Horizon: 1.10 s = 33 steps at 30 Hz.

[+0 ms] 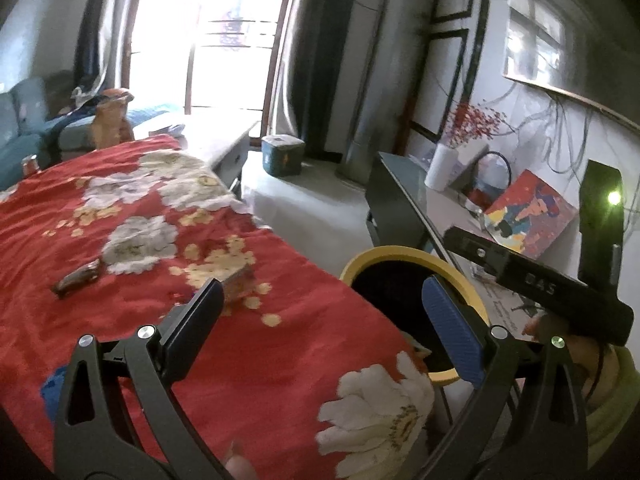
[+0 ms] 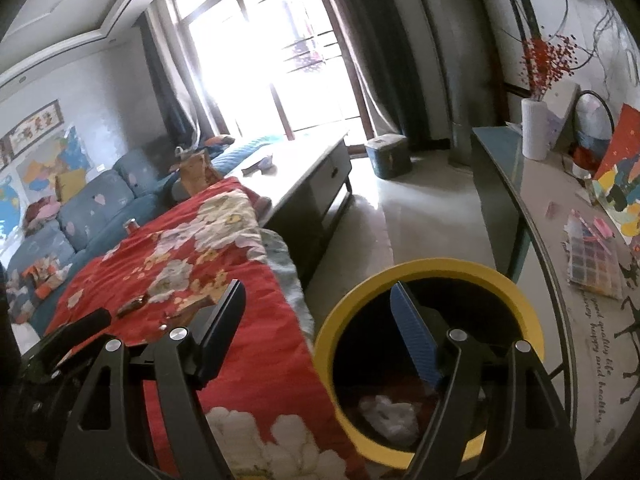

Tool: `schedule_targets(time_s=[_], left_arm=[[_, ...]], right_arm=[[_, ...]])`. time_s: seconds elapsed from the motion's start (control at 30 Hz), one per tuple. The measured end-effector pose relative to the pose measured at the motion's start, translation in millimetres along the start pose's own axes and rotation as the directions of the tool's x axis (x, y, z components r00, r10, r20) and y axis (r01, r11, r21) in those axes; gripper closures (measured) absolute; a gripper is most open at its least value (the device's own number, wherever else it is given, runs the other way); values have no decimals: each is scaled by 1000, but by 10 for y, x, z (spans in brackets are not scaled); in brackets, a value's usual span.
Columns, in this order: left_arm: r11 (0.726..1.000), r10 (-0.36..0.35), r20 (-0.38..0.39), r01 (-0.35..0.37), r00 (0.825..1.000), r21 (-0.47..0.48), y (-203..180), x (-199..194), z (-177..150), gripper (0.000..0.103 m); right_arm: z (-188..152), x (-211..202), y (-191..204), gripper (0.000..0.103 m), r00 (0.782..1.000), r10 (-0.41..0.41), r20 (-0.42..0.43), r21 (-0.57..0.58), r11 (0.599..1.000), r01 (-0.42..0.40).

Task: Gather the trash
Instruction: 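Move both tools back over the bedspread toward the remaining trash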

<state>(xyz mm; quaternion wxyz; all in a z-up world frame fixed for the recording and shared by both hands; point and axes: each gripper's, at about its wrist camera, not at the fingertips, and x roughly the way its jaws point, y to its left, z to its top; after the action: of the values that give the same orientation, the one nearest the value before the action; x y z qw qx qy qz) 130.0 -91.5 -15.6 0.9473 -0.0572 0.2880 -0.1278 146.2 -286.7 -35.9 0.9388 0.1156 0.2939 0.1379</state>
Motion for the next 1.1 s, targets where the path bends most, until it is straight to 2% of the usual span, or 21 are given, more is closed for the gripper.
schedule_targets(time_s=[0.73,1.1], left_arm=[[983,144,39,-139,989,-120,771,-474,-90,12],[960,238,15,-232,971,-157,1219,-626,-155,12]], right_arm=[[-212,49,771,28,992,112,-52,-122,986,-117],[-359,165,1252,28,978,174,-111,-189,963,-193]])
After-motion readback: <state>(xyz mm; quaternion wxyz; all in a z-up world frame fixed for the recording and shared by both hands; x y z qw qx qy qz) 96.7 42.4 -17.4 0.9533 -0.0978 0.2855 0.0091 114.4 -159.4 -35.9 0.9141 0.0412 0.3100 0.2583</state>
